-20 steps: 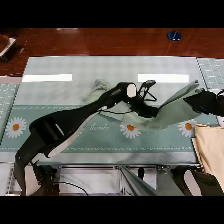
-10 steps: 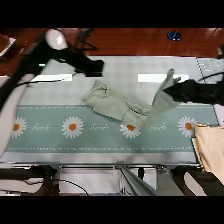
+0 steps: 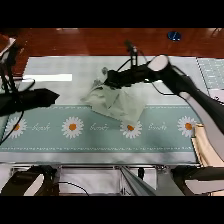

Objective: Fold the shirts.

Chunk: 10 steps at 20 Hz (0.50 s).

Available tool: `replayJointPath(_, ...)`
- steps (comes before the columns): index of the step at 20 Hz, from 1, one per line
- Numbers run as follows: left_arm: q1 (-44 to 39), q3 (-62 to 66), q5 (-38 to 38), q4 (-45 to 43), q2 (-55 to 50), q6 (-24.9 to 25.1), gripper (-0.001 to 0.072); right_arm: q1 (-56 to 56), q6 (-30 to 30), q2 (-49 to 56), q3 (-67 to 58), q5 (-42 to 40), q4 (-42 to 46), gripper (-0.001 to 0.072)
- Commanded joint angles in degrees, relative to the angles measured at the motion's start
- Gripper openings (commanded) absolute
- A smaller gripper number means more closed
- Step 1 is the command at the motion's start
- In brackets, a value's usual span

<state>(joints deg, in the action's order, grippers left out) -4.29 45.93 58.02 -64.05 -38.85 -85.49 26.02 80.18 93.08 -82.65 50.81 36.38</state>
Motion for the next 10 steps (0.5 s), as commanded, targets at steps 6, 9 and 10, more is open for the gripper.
replayJointPath(6,0.68,-10.60,-6.38,8.09,3.32,0.20,0.0020,3.08,-1.57,21.20,-18.27,-1.66,-13.00,0.0411)
replayJointPath(9,0.68,-10.60,-11.28,9.92,1.20,0.17,0.0020,1.16,-2.67,19.41,-20.37,5.57,-13.38,0.0406)
replayJointPath(10,0.68,-10.60,-11.54,9.92,0.37,0.17,0.0019,-0.57,-2.45,17.86,-20.37,9.66,-11.85,0.0406)
